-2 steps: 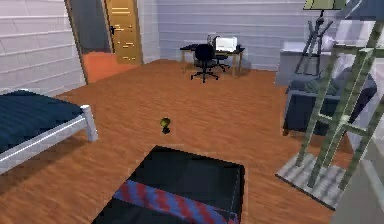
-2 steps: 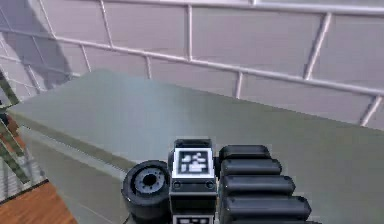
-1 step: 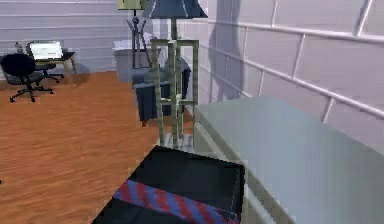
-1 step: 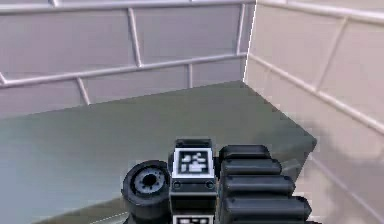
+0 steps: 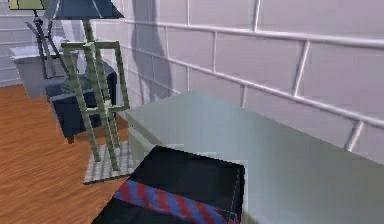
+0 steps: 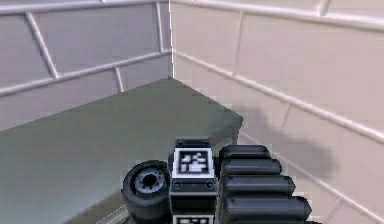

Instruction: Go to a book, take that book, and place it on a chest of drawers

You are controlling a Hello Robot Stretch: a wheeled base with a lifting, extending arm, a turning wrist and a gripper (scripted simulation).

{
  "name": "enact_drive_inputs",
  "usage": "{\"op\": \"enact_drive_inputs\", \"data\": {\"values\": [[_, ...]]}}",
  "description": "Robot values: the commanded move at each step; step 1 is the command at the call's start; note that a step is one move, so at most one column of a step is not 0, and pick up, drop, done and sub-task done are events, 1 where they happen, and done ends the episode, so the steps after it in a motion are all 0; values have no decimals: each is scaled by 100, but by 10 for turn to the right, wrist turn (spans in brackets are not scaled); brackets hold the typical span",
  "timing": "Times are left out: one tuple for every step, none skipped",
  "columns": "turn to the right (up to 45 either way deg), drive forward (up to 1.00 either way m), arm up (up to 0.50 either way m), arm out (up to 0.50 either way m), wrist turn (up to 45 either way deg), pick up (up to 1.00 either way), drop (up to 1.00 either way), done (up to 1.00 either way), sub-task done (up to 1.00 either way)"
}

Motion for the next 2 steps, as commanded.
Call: {"op": "enact_drive_inputs", "data": {"values": [[0,0,0,24,0,0,0,0,0],[0,0,0,0,390,0,0,0,0]]}}
